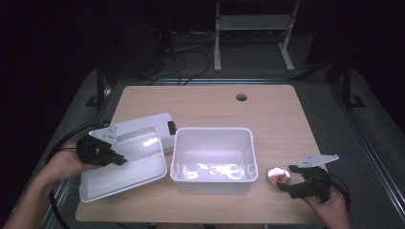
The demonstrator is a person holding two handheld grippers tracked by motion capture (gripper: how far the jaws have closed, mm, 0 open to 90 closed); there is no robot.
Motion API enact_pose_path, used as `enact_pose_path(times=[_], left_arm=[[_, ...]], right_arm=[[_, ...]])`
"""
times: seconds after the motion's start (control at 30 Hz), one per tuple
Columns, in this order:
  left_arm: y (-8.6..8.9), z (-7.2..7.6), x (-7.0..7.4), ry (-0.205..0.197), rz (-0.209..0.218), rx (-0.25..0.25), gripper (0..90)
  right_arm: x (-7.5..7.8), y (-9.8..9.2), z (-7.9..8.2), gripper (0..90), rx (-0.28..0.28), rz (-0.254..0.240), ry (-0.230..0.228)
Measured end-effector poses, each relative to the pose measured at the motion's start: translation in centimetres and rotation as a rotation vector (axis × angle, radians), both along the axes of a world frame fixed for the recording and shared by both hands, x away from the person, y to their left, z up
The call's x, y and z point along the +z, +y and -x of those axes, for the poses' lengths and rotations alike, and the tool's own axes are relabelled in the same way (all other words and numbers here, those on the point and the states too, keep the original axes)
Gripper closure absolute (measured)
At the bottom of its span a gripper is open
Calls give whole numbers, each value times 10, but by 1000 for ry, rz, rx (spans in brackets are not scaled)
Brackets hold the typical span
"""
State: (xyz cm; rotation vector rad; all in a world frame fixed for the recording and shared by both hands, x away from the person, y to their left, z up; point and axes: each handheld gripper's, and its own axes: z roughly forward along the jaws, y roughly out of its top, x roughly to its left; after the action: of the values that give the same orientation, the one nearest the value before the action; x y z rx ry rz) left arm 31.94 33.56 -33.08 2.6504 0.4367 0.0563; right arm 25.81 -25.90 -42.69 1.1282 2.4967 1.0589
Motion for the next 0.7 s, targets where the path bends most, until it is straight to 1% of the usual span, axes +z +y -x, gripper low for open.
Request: enact_pose_path(times=[0.03,0.07,0.1,0.3,0.33,0.37,0.4,0.43,0.47,0.57,0.67,0.7], left_arm=[[0,0,-11,6,-23,-4,893],[0,0,-11,6,-23,-4,893],[-1,1,-19,15,-34,-9,893],[-10,2,-46,55,-60,-38,893],[-11,2,-50,59,-68,-43,893],[-14,1,-57,65,-79,-56,893],[-14,1,-57,65,-79,-56,893],[-17,1,-64,73,-85,-63,893],[-17,1,-64,73,-85,-63,893],[-20,1,-71,84,-101,-77,893],[-23,0,-76,96,-113,-79,893],[-24,-1,-78,93,-118,-86,892]], right_arm=[[-1,1,0,185,4,8,4],[-1,1,0,185,4,8,4],[-1,2,0,185,6,14,5],[-1,1,0,185,1,9,2],[-1,1,0,185,3,8,2],[-1,2,0,185,6,13,6],[-1,2,0,185,6,13,6],[-1,3,0,185,8,17,4],[-1,3,1,185,9,16,2],[0,3,0,185,7,14,0],[-1,4,0,184,15,12,10],[-1,4,0,184,15,12,10]])
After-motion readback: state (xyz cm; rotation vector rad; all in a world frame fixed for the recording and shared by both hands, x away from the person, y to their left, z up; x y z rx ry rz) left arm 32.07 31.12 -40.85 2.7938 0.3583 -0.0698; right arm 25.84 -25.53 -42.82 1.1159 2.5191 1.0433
